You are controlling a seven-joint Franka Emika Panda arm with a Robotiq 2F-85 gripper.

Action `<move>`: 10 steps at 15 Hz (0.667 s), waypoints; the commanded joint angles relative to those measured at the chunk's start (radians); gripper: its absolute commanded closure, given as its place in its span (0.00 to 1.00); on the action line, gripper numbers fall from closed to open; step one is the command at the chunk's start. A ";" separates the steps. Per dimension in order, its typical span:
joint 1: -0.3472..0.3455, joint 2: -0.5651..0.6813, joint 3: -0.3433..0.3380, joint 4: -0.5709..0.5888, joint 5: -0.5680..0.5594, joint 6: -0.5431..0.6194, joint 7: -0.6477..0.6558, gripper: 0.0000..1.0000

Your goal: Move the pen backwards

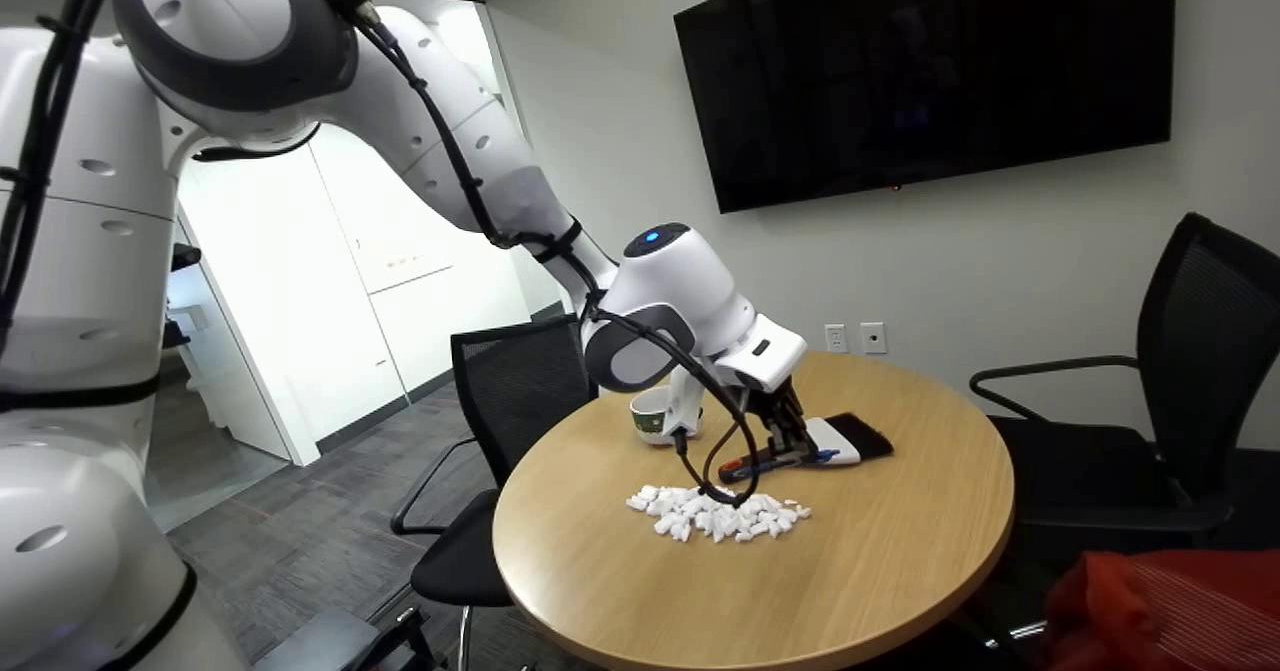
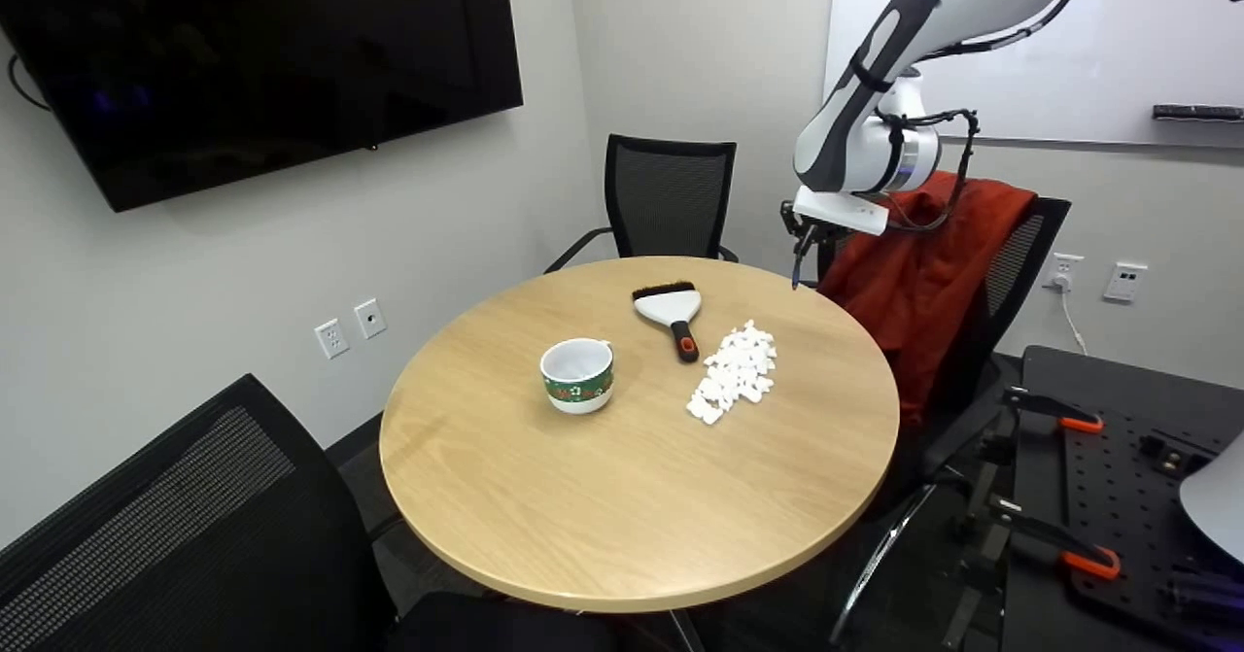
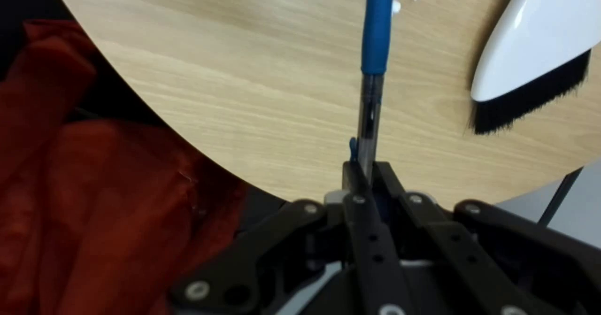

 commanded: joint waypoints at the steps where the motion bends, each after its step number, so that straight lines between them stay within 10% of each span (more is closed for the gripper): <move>1: 0.046 0.133 -0.105 0.245 -0.035 -0.107 0.090 0.98; 10: 0.056 0.507 -0.185 0.796 -0.136 -0.289 0.381 0.98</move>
